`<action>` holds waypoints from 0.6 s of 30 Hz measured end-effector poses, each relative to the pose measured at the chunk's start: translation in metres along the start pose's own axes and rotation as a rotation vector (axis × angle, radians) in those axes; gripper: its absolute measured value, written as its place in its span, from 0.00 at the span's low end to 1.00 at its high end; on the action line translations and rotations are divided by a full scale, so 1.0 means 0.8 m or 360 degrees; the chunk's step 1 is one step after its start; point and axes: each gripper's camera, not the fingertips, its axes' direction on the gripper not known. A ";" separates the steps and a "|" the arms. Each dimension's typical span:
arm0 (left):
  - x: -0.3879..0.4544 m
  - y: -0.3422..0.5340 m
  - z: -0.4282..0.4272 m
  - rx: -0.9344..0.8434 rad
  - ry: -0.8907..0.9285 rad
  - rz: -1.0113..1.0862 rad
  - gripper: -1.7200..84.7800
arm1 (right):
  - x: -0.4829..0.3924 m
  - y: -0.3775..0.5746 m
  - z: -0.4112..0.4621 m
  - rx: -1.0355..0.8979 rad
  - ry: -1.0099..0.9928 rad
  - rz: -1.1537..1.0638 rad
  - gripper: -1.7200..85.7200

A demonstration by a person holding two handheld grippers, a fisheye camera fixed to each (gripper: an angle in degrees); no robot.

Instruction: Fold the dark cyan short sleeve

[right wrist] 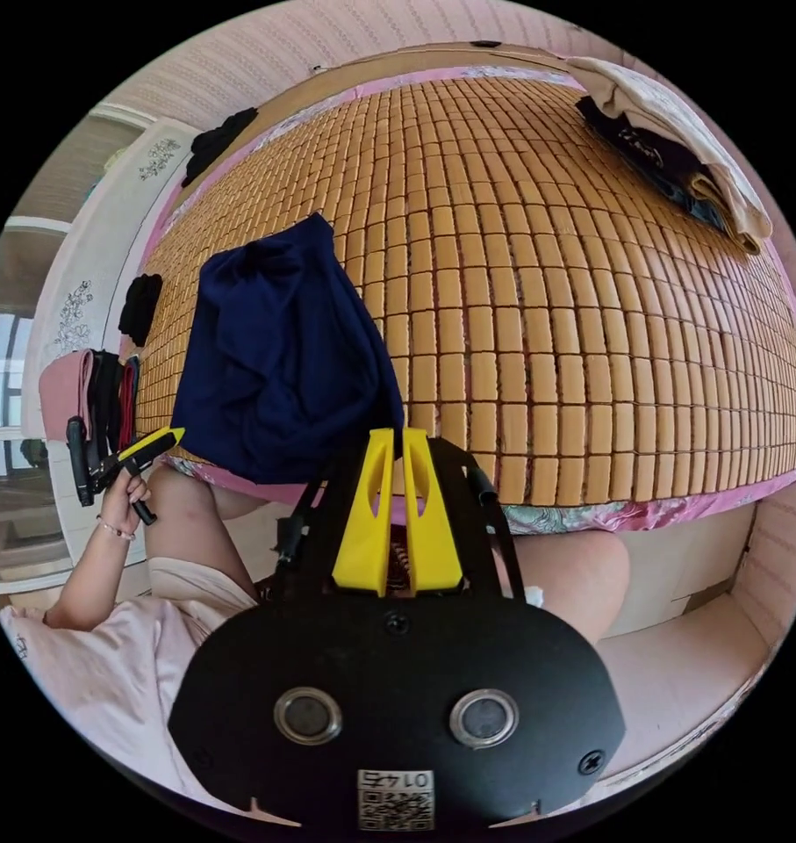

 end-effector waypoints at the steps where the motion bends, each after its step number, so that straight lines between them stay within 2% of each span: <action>1: -0.010 0.011 -0.010 0.0009 0.0038 -0.0030 0.02 | 0.011 0.006 -0.008 0.0030 -0.0068 0.0027 0.02; 5: -0.042 0.052 -0.043 0.0056 0.0150 -0.0090 0.01 | 0.047 0.029 -0.026 0.0077 -0.0272 0.0114 0.02; 8: -0.070 0.087 -0.093 0.0191 0.0395 -0.0131 0.01 | 0.080 0.055 -0.047 0.0203 -0.0638 0.0208 0.03; 10: -0.095 0.107 -0.165 0.0486 0.0636 -0.0136 0.01 | 0.096 0.067 -0.077 0.0384 -0.1068 0.0213 0.03; 14: -0.126 0.119 -0.297 0.0929 0.0734 -0.0068 0.01 | 0.076 0.052 -0.158 0.0620 -0.1254 -0.0045 0.03; 18: -0.142 0.157 -0.445 0.1400 0.0747 0.0093 0.01 | 0.037 0.054 -0.291 0.0985 -0.1406 -0.0431 0.03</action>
